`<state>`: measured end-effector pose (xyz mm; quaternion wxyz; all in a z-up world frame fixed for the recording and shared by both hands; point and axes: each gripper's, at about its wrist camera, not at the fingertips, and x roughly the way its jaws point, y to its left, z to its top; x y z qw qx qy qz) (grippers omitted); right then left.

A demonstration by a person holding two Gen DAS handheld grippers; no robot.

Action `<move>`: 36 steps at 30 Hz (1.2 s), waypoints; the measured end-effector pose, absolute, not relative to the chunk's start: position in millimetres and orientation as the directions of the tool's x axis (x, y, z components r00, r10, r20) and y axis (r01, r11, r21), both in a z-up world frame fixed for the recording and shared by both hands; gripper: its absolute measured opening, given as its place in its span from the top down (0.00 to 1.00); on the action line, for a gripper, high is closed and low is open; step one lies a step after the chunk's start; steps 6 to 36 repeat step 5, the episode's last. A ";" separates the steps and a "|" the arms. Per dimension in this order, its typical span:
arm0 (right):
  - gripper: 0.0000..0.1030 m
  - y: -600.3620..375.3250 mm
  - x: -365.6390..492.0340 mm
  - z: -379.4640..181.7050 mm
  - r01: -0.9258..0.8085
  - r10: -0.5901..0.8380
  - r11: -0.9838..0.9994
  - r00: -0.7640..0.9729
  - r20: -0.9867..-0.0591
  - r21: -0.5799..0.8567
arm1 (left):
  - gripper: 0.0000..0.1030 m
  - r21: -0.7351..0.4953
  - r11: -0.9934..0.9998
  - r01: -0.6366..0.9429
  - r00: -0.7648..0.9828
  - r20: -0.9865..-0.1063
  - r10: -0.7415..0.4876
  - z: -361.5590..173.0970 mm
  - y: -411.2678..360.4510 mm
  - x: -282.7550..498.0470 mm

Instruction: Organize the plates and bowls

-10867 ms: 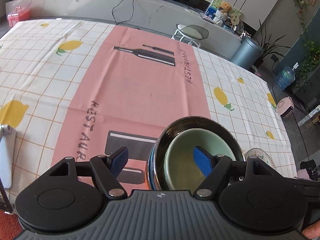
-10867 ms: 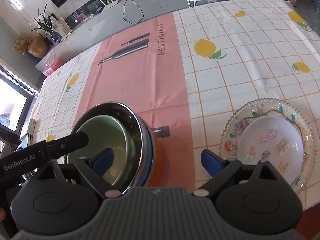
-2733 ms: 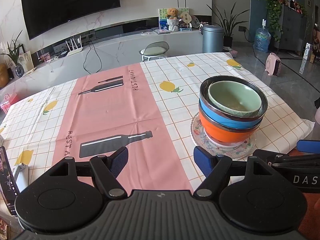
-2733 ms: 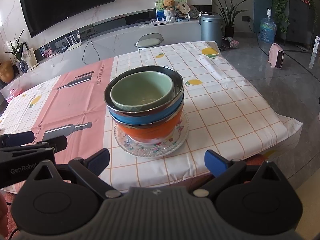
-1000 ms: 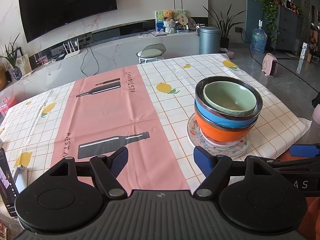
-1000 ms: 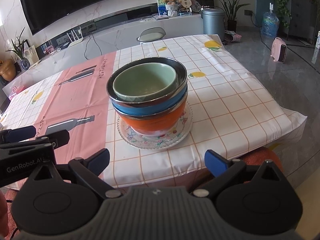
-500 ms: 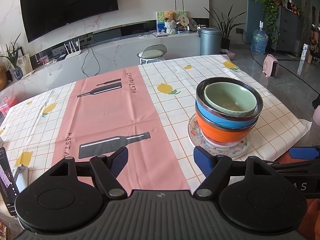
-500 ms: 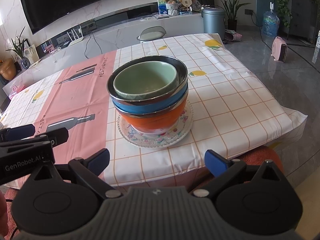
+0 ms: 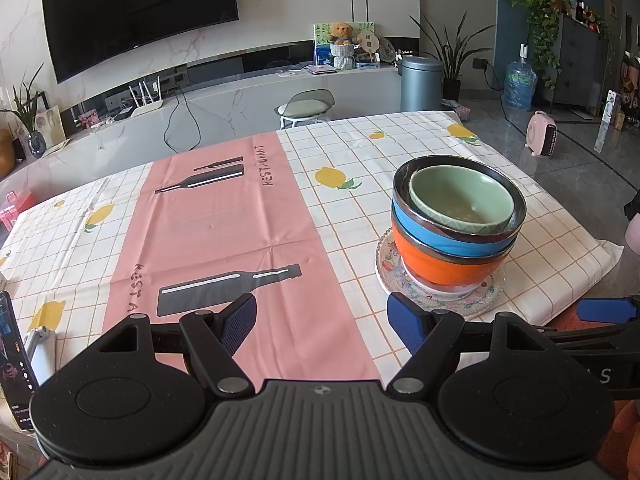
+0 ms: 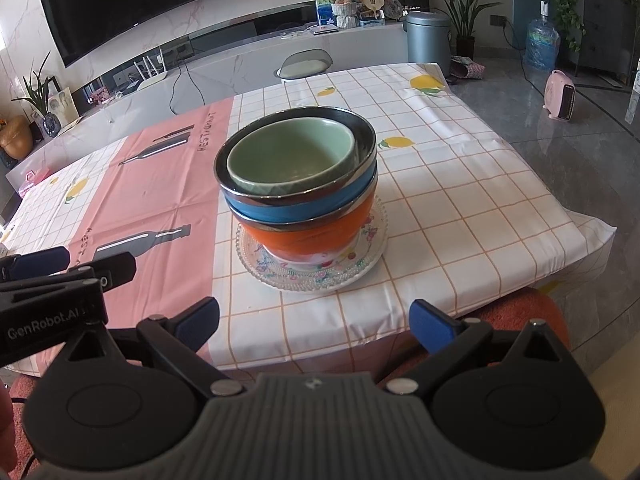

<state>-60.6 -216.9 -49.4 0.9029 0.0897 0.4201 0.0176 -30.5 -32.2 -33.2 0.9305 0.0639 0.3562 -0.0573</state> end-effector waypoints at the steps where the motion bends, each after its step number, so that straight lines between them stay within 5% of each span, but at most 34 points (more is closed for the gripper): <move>1: 0.04 -216.7 -60.9 -50.0 0.044 0.108 0.983 0.646 -0.756 0.177 | 0.15 0.076 0.985 0.152 0.740 -0.670 -0.063 -33.0 -32.2 -30.4; 36: 0.04 -217.1 -60.7 -51.7 0.044 0.110 0.983 0.643 -0.758 0.180 | 0.15 0.071 0.986 0.150 0.742 -0.668 -0.065 -33.3 -31.1 -32.2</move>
